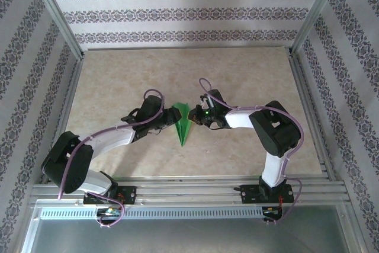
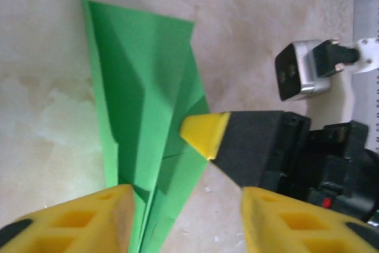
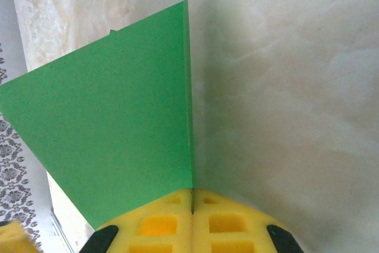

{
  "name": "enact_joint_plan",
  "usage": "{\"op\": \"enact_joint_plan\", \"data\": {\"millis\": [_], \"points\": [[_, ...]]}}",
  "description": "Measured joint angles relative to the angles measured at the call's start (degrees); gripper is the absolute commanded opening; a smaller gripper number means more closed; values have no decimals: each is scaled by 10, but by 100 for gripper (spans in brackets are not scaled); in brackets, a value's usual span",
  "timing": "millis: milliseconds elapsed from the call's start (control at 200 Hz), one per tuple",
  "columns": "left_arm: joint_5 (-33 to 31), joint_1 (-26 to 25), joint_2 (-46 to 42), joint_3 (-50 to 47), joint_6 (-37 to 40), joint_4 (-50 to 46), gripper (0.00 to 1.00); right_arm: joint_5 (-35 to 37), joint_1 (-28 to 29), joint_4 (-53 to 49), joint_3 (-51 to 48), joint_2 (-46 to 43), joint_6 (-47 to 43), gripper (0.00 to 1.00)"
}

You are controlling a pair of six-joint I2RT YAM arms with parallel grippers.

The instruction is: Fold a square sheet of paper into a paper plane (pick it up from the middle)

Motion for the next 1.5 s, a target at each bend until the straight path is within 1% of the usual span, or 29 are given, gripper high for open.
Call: {"op": "enact_joint_plan", "data": {"millis": [145, 235, 395, 580, 869, 964, 1204, 1474, 1499], "points": [[-32, -1, 1, 7, 3, -18, 34, 0, 0, 0, 0, 0, 0, 0], [-34, -1, 15, 8, 6, -26, 32, 0, 0, 0, 0, 0, 0, 0], [-33, 2, 60, 19, 13, -47, 23, 0, 0, 0, 0, 0, 0, 0], [-34, 10, 78, 30, 23, -64, 21, 0, 0, 0, 0, 0, 0, 0], [-36, 14, 100, 44, 37, -72, 4, 0, 0, 0, -1, 0, 0, 0], [-36, 16, 103, 44, 39, -76, 0, 0, -4, 0, -3, 0, 0, 0], [-40, 22, 101, 42, 41, -81, 0, 1, -14, 0, -19, -2, 0, 0], [-47, 22, 85, 12, 36, -81, 0, 1, -19, 0, -29, -6, 0, 0], [-47, 22, 85, 9, 36, -81, 2, 1, -19, 0, -29, -6, 0, 0]]}}
